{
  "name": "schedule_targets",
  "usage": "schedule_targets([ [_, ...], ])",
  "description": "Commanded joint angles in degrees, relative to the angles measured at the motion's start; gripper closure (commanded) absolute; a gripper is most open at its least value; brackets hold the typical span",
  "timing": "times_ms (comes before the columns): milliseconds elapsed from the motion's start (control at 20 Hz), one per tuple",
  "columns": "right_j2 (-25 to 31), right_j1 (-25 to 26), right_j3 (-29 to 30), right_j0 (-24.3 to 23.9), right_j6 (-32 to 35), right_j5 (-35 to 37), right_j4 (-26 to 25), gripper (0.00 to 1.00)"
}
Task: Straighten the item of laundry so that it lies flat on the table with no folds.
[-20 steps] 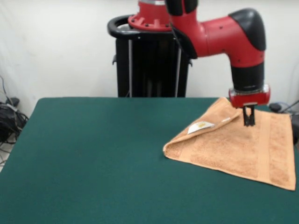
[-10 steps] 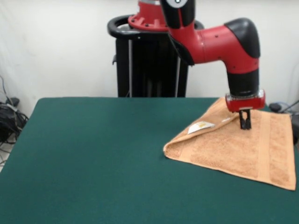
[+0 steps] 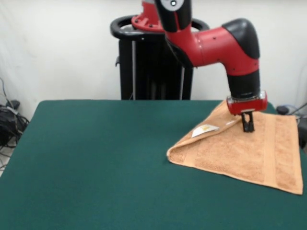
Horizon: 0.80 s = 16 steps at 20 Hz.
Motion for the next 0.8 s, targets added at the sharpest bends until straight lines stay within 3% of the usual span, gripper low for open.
schedule_targets([
  [50, -2.2, 4.4, -2.8, -5.7, 7.6, 0.8, -3.5, 1.0],
  [250, -1.7, 3.9, -3.3, -8.9, 6.1, 3.8, -6.4, 1.0],
  [600, -2.3, 7.6, -5.4, -9.7, 6.6, 1.9, -10.0, 1.0],
  [800, -1.9, 6.3, -4.3, -10.5, 7.1, 3.3, -10.5, 1.0],
])
